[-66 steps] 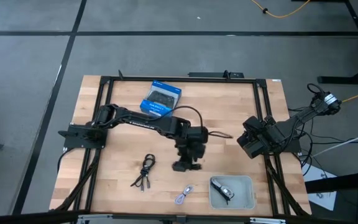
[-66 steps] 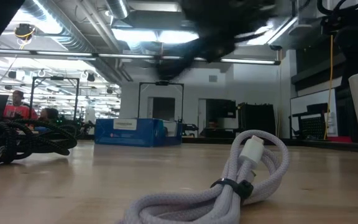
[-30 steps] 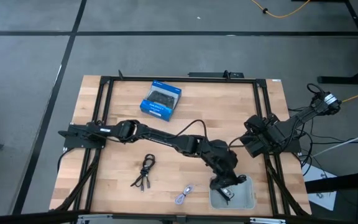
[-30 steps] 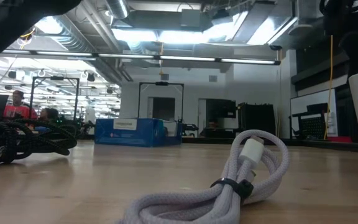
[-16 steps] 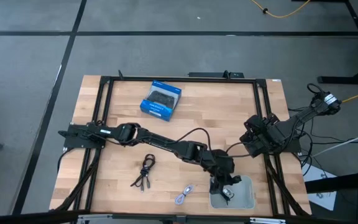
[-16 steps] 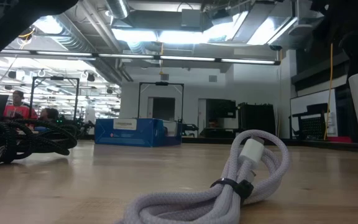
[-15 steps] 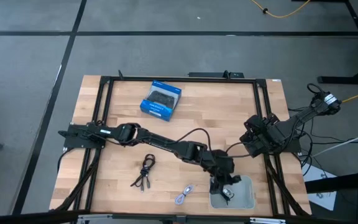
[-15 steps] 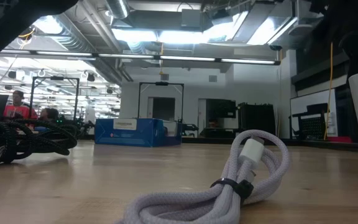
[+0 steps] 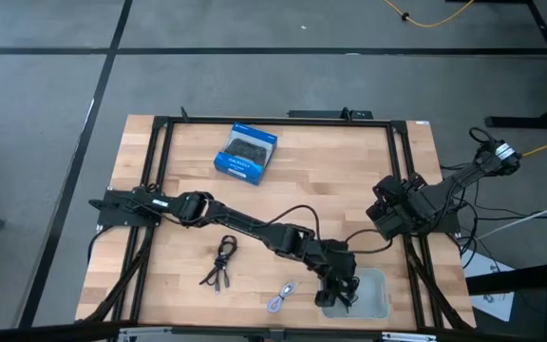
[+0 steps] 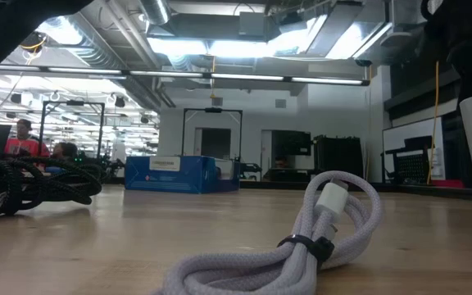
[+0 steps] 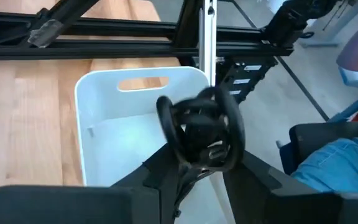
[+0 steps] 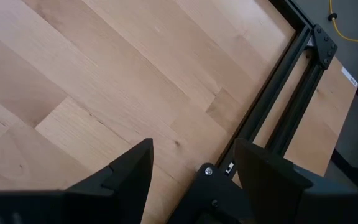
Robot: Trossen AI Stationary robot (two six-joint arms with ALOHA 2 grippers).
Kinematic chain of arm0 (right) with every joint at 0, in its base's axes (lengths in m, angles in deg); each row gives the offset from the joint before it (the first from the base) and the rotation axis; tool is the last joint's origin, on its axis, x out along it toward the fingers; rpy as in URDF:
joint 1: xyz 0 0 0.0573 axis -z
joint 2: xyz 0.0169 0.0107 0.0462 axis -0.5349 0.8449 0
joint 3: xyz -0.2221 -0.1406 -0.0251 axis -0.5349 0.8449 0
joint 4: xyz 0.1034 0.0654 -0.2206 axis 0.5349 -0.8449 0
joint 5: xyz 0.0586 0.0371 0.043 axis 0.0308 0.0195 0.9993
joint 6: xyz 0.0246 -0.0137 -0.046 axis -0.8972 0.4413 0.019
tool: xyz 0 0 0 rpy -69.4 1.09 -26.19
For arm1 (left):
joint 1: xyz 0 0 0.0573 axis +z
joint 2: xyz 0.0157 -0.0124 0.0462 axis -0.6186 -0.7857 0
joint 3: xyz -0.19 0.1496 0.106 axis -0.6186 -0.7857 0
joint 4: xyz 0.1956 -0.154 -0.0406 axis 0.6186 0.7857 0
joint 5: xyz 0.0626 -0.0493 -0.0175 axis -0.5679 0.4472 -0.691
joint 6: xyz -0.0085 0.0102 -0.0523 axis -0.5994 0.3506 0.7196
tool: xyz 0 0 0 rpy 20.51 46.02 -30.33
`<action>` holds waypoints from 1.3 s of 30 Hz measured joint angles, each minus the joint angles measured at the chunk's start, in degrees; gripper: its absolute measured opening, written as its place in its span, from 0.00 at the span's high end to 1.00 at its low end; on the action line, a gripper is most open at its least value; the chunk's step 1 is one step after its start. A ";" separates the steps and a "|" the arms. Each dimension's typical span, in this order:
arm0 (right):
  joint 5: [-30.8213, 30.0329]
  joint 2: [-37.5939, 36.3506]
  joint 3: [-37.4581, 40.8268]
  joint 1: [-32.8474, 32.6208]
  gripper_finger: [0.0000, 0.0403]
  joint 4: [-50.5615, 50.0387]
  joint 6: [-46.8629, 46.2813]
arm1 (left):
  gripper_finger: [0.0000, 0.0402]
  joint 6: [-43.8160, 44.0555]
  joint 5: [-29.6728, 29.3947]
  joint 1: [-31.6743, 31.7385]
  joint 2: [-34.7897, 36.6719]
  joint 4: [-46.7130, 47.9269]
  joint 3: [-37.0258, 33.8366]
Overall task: Pick and place USB-C Cables
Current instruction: Put the top black charger cable into the white bin
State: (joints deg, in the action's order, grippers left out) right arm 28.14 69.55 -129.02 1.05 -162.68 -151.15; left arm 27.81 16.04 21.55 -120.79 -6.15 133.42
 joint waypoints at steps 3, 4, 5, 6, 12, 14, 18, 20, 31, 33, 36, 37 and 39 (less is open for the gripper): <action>0.00 -0.01 0.00 0.00 0.43 0.00 0.00 | 0.72 0.00 0.04 0.11 0.00 0.00 0.00; 0.00 0.00 0.00 0.00 0.43 0.00 0.00 | 0.72 -0.04 0.04 0.14 0.00 0.00 0.00; 0.00 0.00 0.00 0.00 0.43 0.00 0.00 | 0.72 -0.07 0.04 0.17 0.00 -0.03 0.00; 0.00 0.00 0.00 0.00 0.43 0.00 0.00 | 0.72 -0.07 0.04 0.17 0.00 -0.15 0.00; 0.00 0.00 0.00 0.00 0.43 0.00 0.00 | 0.71 -1.40 0.68 0.55 0.00 -1.20 0.00; 0.00 0.00 0.00 0.00 0.43 0.00 0.00 | 0.70 -1.55 0.65 0.55 0.00 -3.73 0.00; -0.01 0.00 0.00 0.00 0.43 0.01 0.00 | 0.67 -4.12 0.43 0.64 -0.72 -12.70 0.17; 0.00 0.00 0.00 0.00 0.43 0.01 0.00 | 0.66 -4.61 0.37 0.63 -1.27 -15.75 0.07; 0.00 0.00 0.00 -0.02 0.43 0.08 0.02 | 0.58 0.35 1.95 0.98 -5.35 -17.99 0.02; 0.00 0.00 0.02 -0.02 0.43 0.04 0.02 | 0.58 0.39 2.26 1.10 -4.87 -17.60 0.00; 0.00 0.00 0.01 -0.02 0.43 0.04 0.02 | 0.58 0.39 2.47 1.29 -3.46 -17.44 0.00; 0.00 0.00 0.01 -0.02 0.43 0.04 0.01 | 0.58 0.37 2.47 1.31 -2.89 -17.42 0.02; 0.00 0.00 0.01 -0.02 0.43 0.04 0.02 | 0.58 0.37 2.84 1.25 -2.11 -16.61 0.13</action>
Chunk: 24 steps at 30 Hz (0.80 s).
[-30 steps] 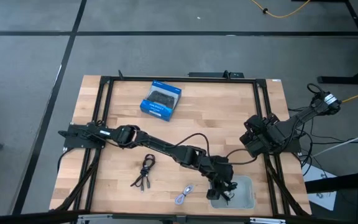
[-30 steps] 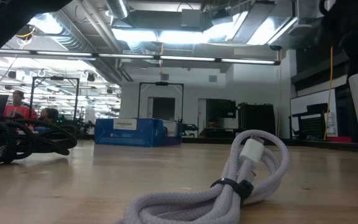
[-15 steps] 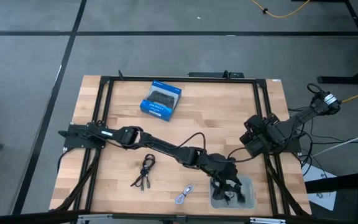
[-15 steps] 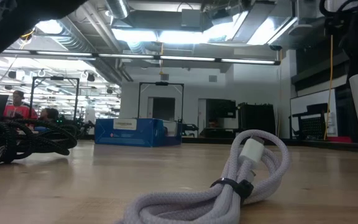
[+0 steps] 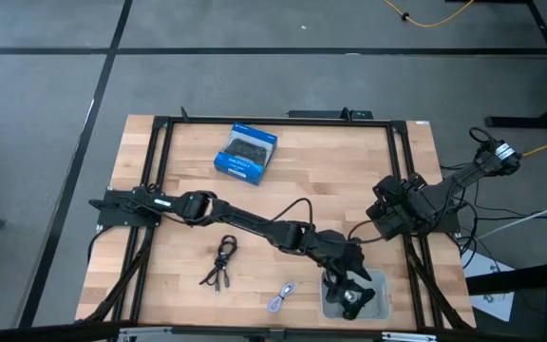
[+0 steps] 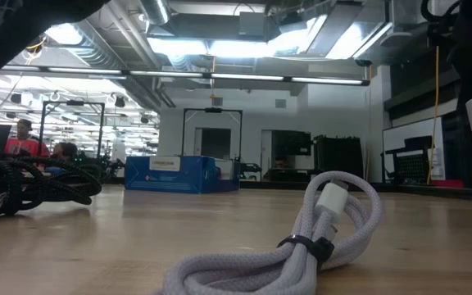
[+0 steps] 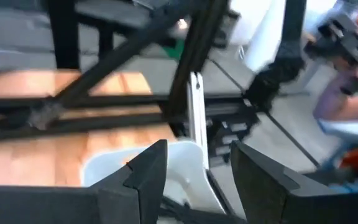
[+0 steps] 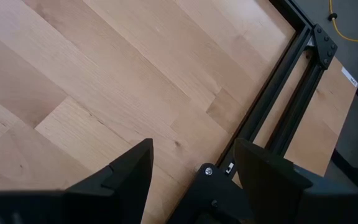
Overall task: Pick and place USB-C Cables
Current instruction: Put the top black charger cable into the white bin
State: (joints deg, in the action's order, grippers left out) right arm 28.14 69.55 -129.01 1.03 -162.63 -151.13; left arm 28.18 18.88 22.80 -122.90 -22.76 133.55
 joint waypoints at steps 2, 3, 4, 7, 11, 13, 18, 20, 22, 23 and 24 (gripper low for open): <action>0.00 0.00 -0.01 0.00 0.43 -0.03 0.01 | 0.58 -0.12 2.05 -0.08 0.39 2.05 -0.02; 0.00 0.00 0.02 0.00 0.43 -0.01 0.01 | 0.58 -0.17 2.45 -0.24 0.40 3.19 -0.02; 0.01 0.00 0.02 0.00 0.43 -0.01 0.01 | 0.58 -0.21 2.37 -0.42 0.41 4.81 -0.02; 0.01 0.00 0.00 0.00 0.43 -0.01 -0.01 | 0.58 -1.79 0.52 -1.22 0.41 10.94 -0.07; 0.02 0.00 0.01 0.00 0.43 -0.02 0.00 | 0.59 -3.50 0.39 -3.16 0.41 14.01 -0.07; 0.00 0.00 0.02 0.00 0.43 -0.02 0.01 | 0.59 -3.50 1.83 -4.26 0.41 13.29 -0.07; 0.04 0.00 0.01 0.00 0.43 -0.02 -0.02 | 0.59 -3.48 2.67 -6.67 0.41 9.22 -0.09; 0.42 0.00 0.01 0.00 0.43 -0.02 -0.02 | 0.59 -3.48 2.29 -7.46 0.41 9.07 -0.07; 1.16 0.00 0.00 0.00 0.43 -0.03 -0.12 | 0.59 -3.48 0.92 -8.03 0.14 9.08 -0.09; 1.70 0.00 0.00 0.00 0.43 -0.01 -0.17 | 0.60 -3.48 0.11 -8.27 -0.01 8.56 -0.09; 2.04 0.00 0.02 0.00 0.43 0.10 -0.17 | 0.61 -3.48 -0.74 -8.45 -0.14 8.20 -0.11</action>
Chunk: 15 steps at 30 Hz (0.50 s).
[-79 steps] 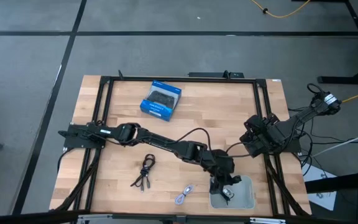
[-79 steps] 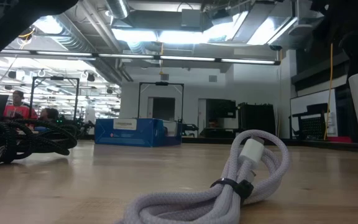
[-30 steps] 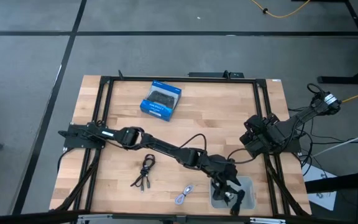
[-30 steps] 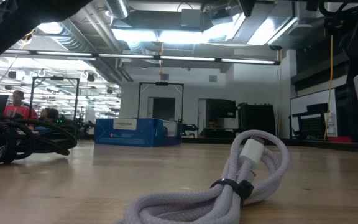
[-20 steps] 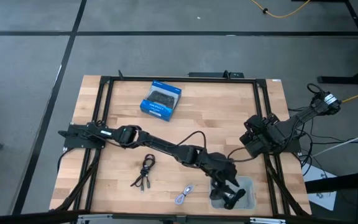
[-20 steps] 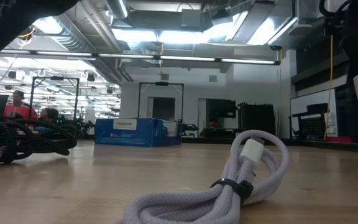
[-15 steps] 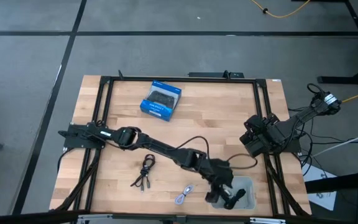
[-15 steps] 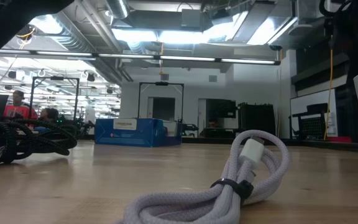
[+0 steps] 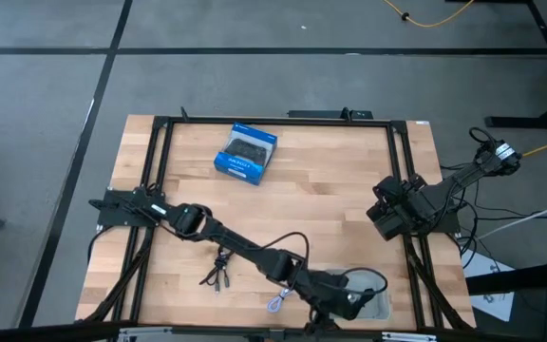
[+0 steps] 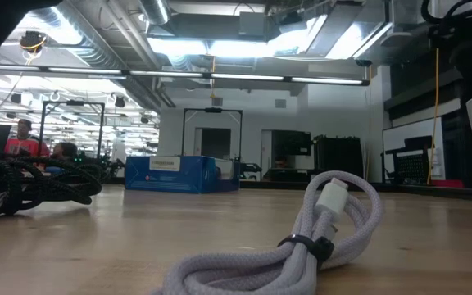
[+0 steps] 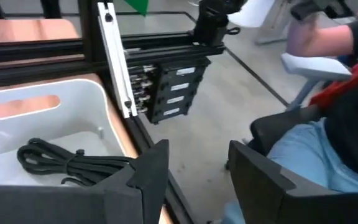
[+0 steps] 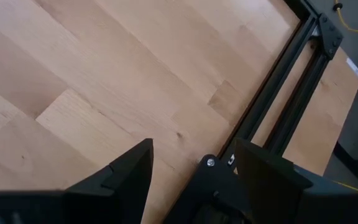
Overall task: Pick and place USB-C Cables
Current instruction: Put the top black charger cable into the white bin
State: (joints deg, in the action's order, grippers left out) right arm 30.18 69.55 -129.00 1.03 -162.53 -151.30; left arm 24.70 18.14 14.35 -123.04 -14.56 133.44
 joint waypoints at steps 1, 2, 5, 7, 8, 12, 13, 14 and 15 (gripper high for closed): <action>0.02 0.00 0.00 0.00 0.43 0.18 0.00 | 0.62 0.04 -0.80 -0.12 -0.12 -0.62 -0.02; 0.02 0.00 0.00 0.00 0.43 0.39 0.00 | 0.64 0.12 -2.08 -0.15 -0.44 -1.82 -0.02; 0.00 0.00 0.00 0.00 0.43 0.51 -0.02 | 0.70 0.35 -6.17 -0.14 -1.17 -4.07 -0.02; -0.01 0.02 -0.01 0.00 0.43 0.54 -0.02 | 0.74 0.06 -8.86 0.01 -1.24 -4.34 -0.04; -0.01 0.02 0.00 0.00 0.43 0.51 -0.02 | 0.76 0.03 -9.87 0.01 -1.23 -4.72 -0.04; -0.03 0.02 0.00 0.00 0.43 0.63 0.02 | 0.87 -1.19 -10.29 -0.30 -1.20 -5.73 -0.02; -0.14 0.02 0.00 0.00 0.43 0.57 0.03 | 0.90 -1.75 -10.32 -0.60 -1.20 -5.92 -0.02; -0.47 0.02 0.00 0.00 0.43 0.42 0.05 | 0.94 -3.20 -10.66 -0.96 -1.17 -5.79 -0.01; -1.04 0.02 0.00 0.00 0.43 0.20 0.14 | 0.97 -5.18 -11.73 -1.24 -1.04 -5.00 0.00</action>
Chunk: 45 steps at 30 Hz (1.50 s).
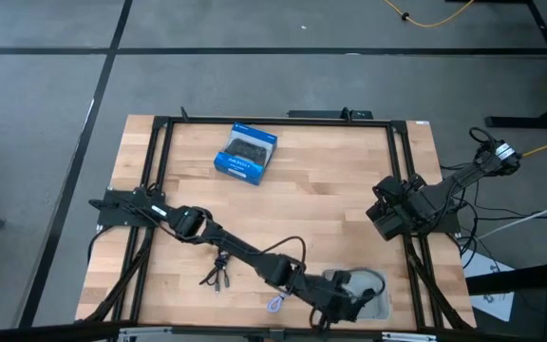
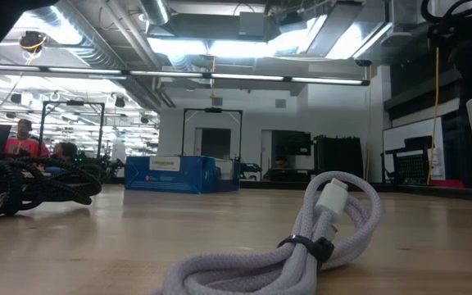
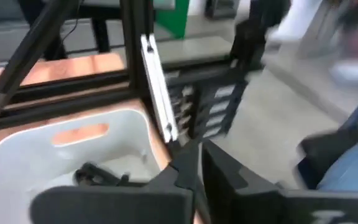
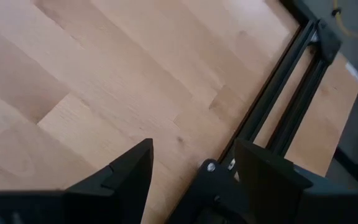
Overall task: Pick and place USB-C Cables
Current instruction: Put the top black charger cable into the white bin
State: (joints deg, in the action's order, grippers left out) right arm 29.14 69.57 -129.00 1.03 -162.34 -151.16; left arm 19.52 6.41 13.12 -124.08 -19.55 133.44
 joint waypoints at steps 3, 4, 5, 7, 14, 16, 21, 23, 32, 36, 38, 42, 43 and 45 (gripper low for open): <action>-0.54 -0.06 0.00 0.02 0.43 -0.31 1.80 | 0.99 -7.65 -7.84 -0.88 1.96 9.71 -0.04; -0.20 -0.18 -0.02 0.01 0.43 -0.32 2.85 | 0.99 -9.69 -11.37 -0.96 3.43 15.39 -0.04; 0.46 -0.26 -0.22 0.00 0.43 -0.37 3.00 | 0.99 -10.99 -15.19 -1.23 5.14 21.15 -0.04; 1.46 -0.26 -1.77 0.00 0.43 -0.14 3.02 | 1.00 -11.41 -22.10 -1.72 9.76 32.60 -0.07; 5.06 -0.26 -11.82 -3.56 0.43 16.77 13.56 | 1.00 -5.54 -27.01 -2.49 34.90 59.87 0.73; 9.39 -0.26 -13.01 -6.11 0.43 27.07 17.70 | 1.00 -2.88 -27.82 -2.04 37.44 66.80 0.49; 13.81 1.55 -12.02 -14.76 0.43 51.84 22.52 | 1.00 1.70 -28.48 -1.03 40.98 84.24 -0.33; 11.88 3.78 -12.00 -18.61 0.43 57.61 22.31 | 1.00 1.92 -29.95 -0.30 44.18 87.18 -0.84; 8.66 19.42 -12.42 -25.60 0.50 82.68 19.22 | 1.00 -3.30 -30.93 4.05 51.44 86.54 -9.82; 13.09 25.13 -15.71 -25.59 0.59 78.73 8.72 | 1.00 -1.81 -29.99 6.39 51.70 85.58 -13.60; 15.31 27.86 -18.08 -25.58 0.65 76.82 4.70 | 1.00 -0.93 -29.90 7.57 51.04 85.30 -15.30; 19.95 32.56 -24.26 -25.57 0.79 75.88 2.53 | 1.00 -0.69 -30.39 9.29 51.89 85.54 -18.20; 20.96 33.59 -26.13 -25.57 0.83 74.99 2.55 | 1.00 -0.70 -30.28 9.59 51.52 85.29 -19.04; 22.31 35.71 -29.89 -25.57 0.92 72.56 2.56 | 1.00 -0.74 -29.78 10.30 51.08 84.21 -20.93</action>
State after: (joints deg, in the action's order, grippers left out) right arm 51.45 105.29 -158.89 -24.55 -89.78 -148.61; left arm 18.78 -23.37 23.42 -73.01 64.65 112.51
